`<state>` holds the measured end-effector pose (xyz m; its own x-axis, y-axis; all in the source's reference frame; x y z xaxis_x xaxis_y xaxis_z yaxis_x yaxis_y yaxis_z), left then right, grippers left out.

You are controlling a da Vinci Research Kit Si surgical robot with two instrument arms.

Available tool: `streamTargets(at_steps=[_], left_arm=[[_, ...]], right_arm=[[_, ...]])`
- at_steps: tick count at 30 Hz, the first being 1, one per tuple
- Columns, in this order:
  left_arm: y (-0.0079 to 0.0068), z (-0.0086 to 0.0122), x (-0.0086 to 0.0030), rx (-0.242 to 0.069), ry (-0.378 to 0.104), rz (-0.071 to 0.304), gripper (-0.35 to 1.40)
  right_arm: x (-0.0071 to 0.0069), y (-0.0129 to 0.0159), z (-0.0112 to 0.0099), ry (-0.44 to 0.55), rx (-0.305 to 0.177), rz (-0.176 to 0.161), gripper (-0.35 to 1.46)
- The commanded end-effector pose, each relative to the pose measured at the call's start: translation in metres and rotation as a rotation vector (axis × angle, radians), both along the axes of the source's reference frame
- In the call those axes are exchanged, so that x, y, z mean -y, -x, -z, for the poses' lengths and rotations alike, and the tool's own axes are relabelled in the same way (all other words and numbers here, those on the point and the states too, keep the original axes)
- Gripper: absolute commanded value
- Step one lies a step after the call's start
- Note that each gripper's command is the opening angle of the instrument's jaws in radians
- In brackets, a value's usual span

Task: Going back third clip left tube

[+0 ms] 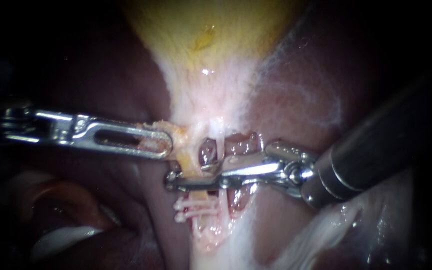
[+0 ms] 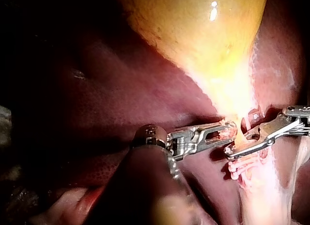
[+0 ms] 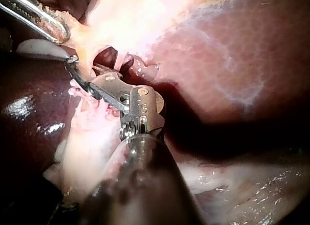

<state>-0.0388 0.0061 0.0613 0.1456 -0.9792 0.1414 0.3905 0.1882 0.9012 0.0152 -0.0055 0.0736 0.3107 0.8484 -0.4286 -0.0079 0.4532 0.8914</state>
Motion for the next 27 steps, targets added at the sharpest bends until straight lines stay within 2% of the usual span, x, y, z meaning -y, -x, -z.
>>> streamTargets(at_steps=[1,3,4,5,6,7,9,11,14,19,23,27], left_arm=[[0.0,0.0,0.0,0.0,0.0,0.0,-0.35],[0.0,0.0,0.0,0.0,0.0,0.0,-0.35],[0.0,0.0,0.0,0.0,0.0,0.0,-0.35],[0.0,0.0,0.0,0.0,0.0,0.0,-0.35],[-0.0001,0.0,0.0,0.0,0.0,0.0,-0.35],[-0.0001,0.0,0.0,0.0,0.0,0.0,-0.35],[-0.0002,0.0001,0.0,0.001,0.0,-0.001,-0.35],[-0.0003,0.0001,0.0,-0.001,0.001,0.001,-0.35],[-0.0003,0.0001,0.0,-0.001,0.001,0.001,-0.35],[-0.0003,0.0001,0.0,-0.001,0.001,0.001,-0.35],[-0.0004,0.0001,0.0,-0.001,0.001,0.001,-0.35],[-0.0004,0.0001,0.0,-0.001,0.001,0.0,-0.35]], right_arm=[[0.0,0.0,0.0,-0.001,0.0,-0.001,-0.35],[-0.0001,0.0,0.0001,-0.002,-0.002,0.002,-0.35],[-0.0001,0.0,0.0001,0.0,-0.007,0.015,-0.35],[-0.0001,0.0,0.0001,0.037,-0.022,0.025,-0.2],[0.0,0.0,0.0001,0.149,-0.056,0.046,-0.04],[0.0,0.0,0.0002,0.214,-0.068,0.051,0.09],[0.0,-0.0001,0.0002,0.286,-0.065,0.04,0.32],[0.0001,-0.0001,0.0003,0.33,-0.055,0.025,0.43],[0.0,-0.0001,0.0005,0.368,-0.037,0.003,0.49],[0.0,0.0003,0.0008,0.395,-0.034,-0.001,0.5],[0.0,0.0013,0.0012,0.426,-0.044,0.009,0.5],[-0.0009,0.003,0.0023,0.455,-0.058,0.02,0.5]])
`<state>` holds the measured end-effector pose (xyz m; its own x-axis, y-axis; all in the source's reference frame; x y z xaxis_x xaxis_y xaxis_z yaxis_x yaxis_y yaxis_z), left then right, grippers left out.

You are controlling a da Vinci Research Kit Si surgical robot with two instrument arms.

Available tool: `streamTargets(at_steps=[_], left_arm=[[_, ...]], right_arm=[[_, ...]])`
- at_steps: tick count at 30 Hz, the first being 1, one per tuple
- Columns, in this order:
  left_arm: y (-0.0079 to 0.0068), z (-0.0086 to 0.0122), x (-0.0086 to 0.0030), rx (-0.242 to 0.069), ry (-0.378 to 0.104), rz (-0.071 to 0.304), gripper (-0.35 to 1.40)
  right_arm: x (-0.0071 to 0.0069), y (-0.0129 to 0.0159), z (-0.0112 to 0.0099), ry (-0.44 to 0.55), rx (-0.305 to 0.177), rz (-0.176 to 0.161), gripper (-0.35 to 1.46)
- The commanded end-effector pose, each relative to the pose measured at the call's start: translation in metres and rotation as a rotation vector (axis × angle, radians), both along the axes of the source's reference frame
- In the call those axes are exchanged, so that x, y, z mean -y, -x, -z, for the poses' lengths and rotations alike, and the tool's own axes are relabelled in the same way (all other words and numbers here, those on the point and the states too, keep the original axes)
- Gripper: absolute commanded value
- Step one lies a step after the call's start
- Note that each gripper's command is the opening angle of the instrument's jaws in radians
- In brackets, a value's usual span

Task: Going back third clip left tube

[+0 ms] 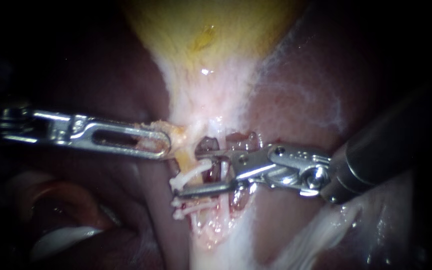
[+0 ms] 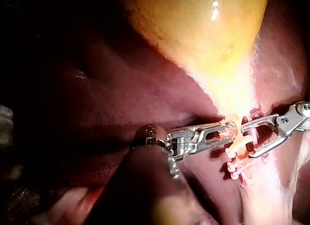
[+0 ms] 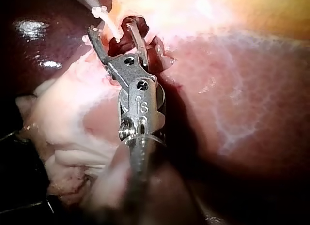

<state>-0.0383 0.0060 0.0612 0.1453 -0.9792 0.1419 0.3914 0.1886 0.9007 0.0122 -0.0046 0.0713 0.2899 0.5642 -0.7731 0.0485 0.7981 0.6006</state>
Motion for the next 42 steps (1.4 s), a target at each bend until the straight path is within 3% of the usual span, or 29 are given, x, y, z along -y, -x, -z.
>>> streamTargets(at_steps=[1,6,16,27,34,42], left_arm=[[0.0,0.0,0.0,0.0,0.0,0.0,-0.35],[0.0,0.0,0.0,0.0,0.0,0.0,-0.35],[-0.0002,-0.0001,-0.0001,-0.001,0.001,0.001,-0.35],[-0.0002,-0.0002,-0.0001,-0.001,0.001,0.001,-0.35],[0.0001,-0.0011,-0.0003,-0.002,0.004,0.002,-0.35],[0.0013,-0.0041,-0.0012,-0.007,0.011,0.007,-0.35]], right_arm=[[-0.0004,0.0006,0.0005,0.003,-0.001,-0.001,0.5],[-0.0014,0.0028,0.002,0.014,-0.01,0.008,0.5],[-0.0017,0.0075,0.0046,0.062,-0.034,0.039,0.5],[-0.0054,0.0126,0.0097,0.112,-0.043,0.039,0.5],[-0.0055,0.013,0.01,0.116,-0.045,0.042,0.5],[-0.0054,0.013,0.0102,0.116,-0.046,0.042,0.5]])
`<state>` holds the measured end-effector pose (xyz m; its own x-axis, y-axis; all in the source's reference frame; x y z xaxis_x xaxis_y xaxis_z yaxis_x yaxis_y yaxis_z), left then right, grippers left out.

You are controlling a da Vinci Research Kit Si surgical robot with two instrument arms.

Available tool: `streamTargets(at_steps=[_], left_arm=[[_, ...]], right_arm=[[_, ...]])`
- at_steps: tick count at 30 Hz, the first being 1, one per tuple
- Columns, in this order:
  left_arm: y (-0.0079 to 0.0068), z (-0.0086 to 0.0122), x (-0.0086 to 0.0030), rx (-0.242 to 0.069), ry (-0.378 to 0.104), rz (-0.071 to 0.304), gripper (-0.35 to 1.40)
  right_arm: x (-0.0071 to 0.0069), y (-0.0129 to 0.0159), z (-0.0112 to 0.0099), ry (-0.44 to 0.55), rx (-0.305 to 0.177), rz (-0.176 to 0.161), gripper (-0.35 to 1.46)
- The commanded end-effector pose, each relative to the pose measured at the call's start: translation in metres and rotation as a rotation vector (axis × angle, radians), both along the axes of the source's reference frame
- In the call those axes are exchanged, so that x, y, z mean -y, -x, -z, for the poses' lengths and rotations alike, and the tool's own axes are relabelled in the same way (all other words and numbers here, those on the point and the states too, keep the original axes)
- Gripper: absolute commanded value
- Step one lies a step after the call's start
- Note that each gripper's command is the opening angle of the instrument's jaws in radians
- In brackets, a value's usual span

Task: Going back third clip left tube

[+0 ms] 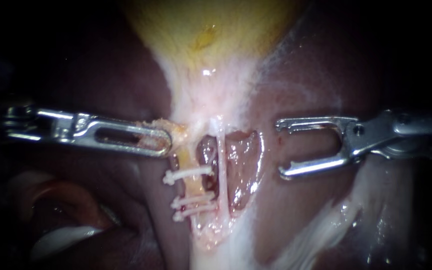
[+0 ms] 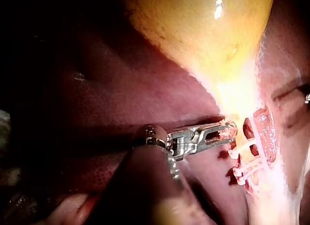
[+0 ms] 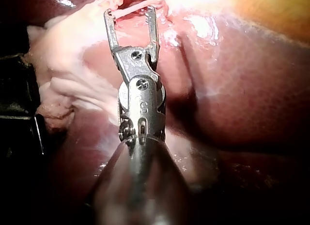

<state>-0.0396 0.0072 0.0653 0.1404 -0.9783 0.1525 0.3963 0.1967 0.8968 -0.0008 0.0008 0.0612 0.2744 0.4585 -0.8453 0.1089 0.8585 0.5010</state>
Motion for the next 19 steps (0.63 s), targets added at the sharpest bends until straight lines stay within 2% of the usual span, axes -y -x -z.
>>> streamTargets(at_steps=[1,8,19], left_arm=[[0.0003,-0.0004,0.0,-0.003,0.001,0.003,-0.35],[0.0019,-0.0027,0.0,-0.013,0.002,0.002,-0.35],[0.002,-0.0025,0.0,-0.014,0.001,0.003,-0.35]], right_arm=[[0.0,-0.0001,0.0,0.0,0.0,0.0,0.5],[0.0001,-0.0001,0.0001,0.0,0.0,0.0,0.5],[0.0001,-0.0001,0.0001,0.0,0.0,0.0,0.5]])
